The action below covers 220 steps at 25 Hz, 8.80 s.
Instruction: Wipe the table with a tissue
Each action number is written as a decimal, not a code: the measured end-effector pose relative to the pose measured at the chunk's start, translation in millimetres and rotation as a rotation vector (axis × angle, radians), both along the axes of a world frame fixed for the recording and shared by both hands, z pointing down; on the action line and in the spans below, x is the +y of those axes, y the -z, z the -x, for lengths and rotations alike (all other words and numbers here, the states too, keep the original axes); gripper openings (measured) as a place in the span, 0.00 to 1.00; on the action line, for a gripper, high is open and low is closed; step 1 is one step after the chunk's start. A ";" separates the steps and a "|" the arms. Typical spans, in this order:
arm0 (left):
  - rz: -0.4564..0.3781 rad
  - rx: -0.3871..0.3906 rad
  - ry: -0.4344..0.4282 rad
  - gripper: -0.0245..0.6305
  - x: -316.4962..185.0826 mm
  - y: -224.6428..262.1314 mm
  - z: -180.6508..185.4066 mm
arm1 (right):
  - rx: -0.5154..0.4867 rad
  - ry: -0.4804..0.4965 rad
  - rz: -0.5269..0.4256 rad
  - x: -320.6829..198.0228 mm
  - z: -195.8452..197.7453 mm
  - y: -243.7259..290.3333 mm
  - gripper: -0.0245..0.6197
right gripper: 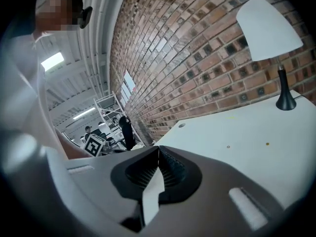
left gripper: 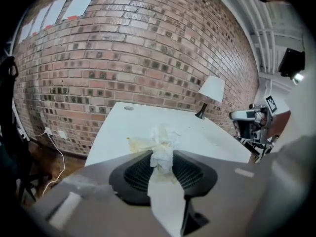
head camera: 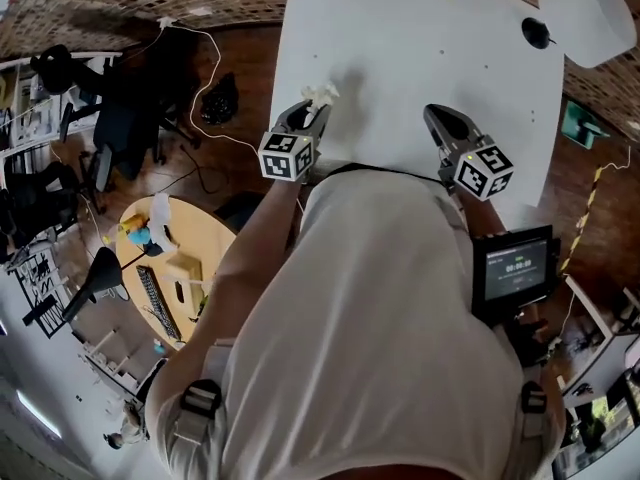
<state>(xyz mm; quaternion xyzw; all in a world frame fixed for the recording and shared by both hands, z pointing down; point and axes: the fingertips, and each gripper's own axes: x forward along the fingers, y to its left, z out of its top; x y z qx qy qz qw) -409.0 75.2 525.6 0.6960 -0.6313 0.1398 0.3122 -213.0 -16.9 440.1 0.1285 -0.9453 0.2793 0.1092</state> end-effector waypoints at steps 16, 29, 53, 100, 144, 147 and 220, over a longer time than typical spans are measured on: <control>0.057 0.059 0.066 0.23 -50.1 -27.9 90.1 | 0.057 -0.214 0.028 14.2 -2.9 1.8 0.05; 0.158 -0.118 0.045 0.21 -92.2 -56.8 122.9 | 0.074 -0.329 0.058 10.3 -30.5 -0.6 0.05; 0.123 -0.279 -0.153 0.21 -113.3 -62.5 75.8 | 0.078 -0.385 0.071 13.6 -56.1 -4.6 0.05; -0.015 0.200 -0.466 0.22 -62.4 -1.0 -138.4 | 0.047 -0.454 0.072 -12.1 -103.9 -3.3 0.05; 0.154 -0.224 -0.121 0.22 -123.7 -57.8 -255.4 | 0.016 -0.424 0.140 -59.4 -290.5 -23.0 0.05; 0.143 -0.247 -0.075 0.22 -123.5 -58.0 -255.9 | 0.021 -0.425 0.138 -59.3 -304.6 -24.0 0.05; -0.040 0.226 -0.442 0.22 -95.3 -0.1 -290.8 | 0.097 -0.654 -0.010 -19.9 -324.8 10.2 0.05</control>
